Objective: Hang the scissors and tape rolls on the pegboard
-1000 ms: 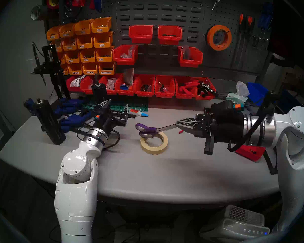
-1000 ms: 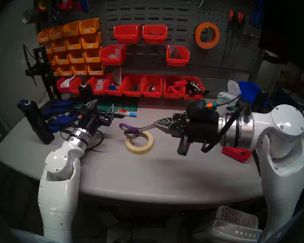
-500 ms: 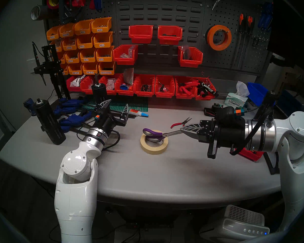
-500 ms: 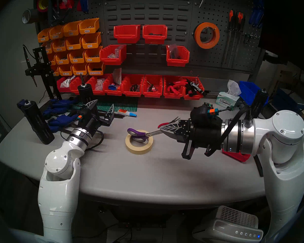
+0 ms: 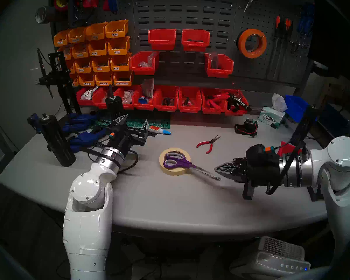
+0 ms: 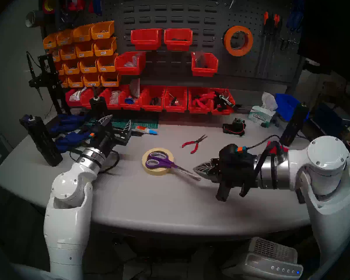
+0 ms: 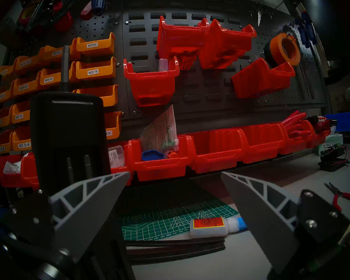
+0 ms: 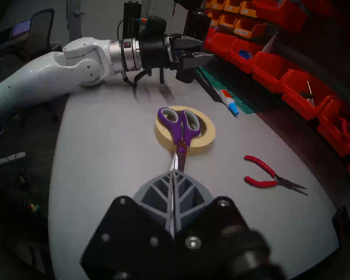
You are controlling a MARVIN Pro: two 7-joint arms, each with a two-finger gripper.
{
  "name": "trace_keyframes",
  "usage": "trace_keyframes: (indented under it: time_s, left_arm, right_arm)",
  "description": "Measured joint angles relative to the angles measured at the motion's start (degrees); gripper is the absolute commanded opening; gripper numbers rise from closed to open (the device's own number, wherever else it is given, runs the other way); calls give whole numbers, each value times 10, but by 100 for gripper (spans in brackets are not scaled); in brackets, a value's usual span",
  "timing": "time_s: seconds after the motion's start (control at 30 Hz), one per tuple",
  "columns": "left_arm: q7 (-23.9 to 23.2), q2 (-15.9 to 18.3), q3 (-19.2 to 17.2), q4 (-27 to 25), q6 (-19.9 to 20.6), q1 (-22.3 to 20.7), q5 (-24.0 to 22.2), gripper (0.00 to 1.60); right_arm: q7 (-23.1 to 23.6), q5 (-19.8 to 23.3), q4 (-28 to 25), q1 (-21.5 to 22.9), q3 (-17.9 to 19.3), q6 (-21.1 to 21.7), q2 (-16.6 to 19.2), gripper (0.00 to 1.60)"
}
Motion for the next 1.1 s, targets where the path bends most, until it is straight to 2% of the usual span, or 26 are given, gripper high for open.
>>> trace_keyframes:
  time_s: [0.23, 0.4, 0.47, 0.57, 0.6, 0.73, 0.77, 0.8, 0.93, 1.1]
  left_arm:
    - [0, 0, 0, 0, 0, 0, 0, 160]
    - [0, 0, 0, 0, 0, 0, 0, 160]
    - [0, 0, 0, 0, 0, 0, 0, 160]
    - [0, 0, 0, 0, 0, 0, 0, 160]
    - [0, 0, 0, 0, 0, 0, 0, 160]
    - [0, 0, 0, 0, 0, 0, 0, 160]
    - [0, 0, 0, 0, 0, 0, 0, 160]
    - [0, 0, 0, 0, 0, 0, 0, 160]
    - [0, 0, 0, 0, 0, 0, 0, 160]
    - [0, 0, 0, 0, 0, 0, 0, 160]
  right_arm:
    - [8, -18, 0, -36, 14, -9, 19, 0]
    - [12, -17, 0, -46, 12, -15, 22, 0]
    - [13, -13, 0, -45, 8, -16, 22, 51]
    - [14, -5, 0, -40, -7, -18, 21, 66]
    - [14, -1, 0, -36, -14, -19, 21, 79]
    - [14, 6, 0, -23, -38, -19, 21, 91]
    - [13, 7, 0, -19, -44, -19, 21, 102]
    - [10, 7, 0, -14, -52, -18, 22, 121]
    - [-2, 6, 0, 1, -78, -14, 25, 114]
    - [-25, -6, 0, 24, -111, -2, 30, 119]
